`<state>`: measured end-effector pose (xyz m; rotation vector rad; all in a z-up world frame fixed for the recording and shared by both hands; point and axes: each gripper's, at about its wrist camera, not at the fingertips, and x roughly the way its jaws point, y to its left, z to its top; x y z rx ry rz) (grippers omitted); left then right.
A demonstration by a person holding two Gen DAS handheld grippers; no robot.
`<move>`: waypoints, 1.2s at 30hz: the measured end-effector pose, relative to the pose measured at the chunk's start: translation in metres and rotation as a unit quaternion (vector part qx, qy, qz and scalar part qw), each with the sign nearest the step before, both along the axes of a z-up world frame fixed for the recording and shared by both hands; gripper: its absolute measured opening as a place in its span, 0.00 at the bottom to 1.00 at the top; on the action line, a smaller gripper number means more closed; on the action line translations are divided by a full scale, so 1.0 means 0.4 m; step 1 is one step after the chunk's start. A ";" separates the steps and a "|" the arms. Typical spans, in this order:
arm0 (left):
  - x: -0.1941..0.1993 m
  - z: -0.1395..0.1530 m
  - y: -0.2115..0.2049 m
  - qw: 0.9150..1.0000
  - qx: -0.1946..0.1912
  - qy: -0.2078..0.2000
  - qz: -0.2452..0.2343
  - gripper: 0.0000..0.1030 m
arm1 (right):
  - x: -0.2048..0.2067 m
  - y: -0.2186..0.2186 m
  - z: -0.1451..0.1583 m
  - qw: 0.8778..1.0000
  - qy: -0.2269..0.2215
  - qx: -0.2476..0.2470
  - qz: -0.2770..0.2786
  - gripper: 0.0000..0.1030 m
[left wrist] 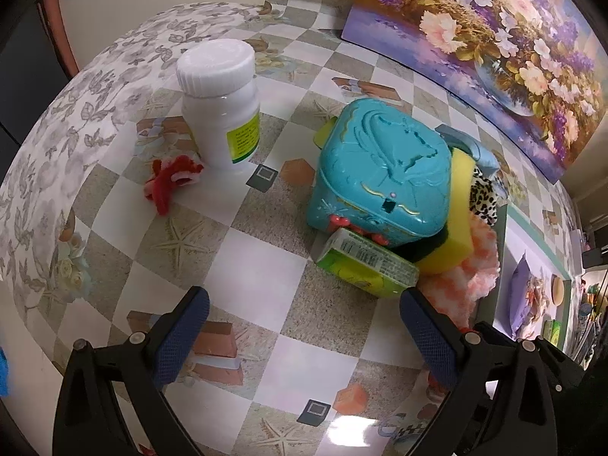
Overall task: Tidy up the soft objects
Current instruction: 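Grasp the red tape roll with right tool while left tool grasps green soap box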
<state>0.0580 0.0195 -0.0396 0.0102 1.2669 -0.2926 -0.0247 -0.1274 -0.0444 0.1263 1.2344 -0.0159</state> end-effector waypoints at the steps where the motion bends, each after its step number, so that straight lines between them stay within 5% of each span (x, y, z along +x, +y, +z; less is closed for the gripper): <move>1: -0.001 0.001 -0.002 1.000 -0.003 0.001 0.000 0.97 | 0.000 -0.002 0.007 1.000 -0.002 0.002 -0.001 0.51; 28: 0.005 -0.031 -0.078 0.999 0.001 -0.002 -0.047 0.97 | -0.038 -0.103 0.070 0.995 -0.031 0.055 -0.075 0.51; 36: 0.016 -0.045 -0.123 0.997 0.014 -0.020 -0.077 0.82 | -0.040 -0.106 0.069 0.995 -0.031 0.058 -0.077 0.51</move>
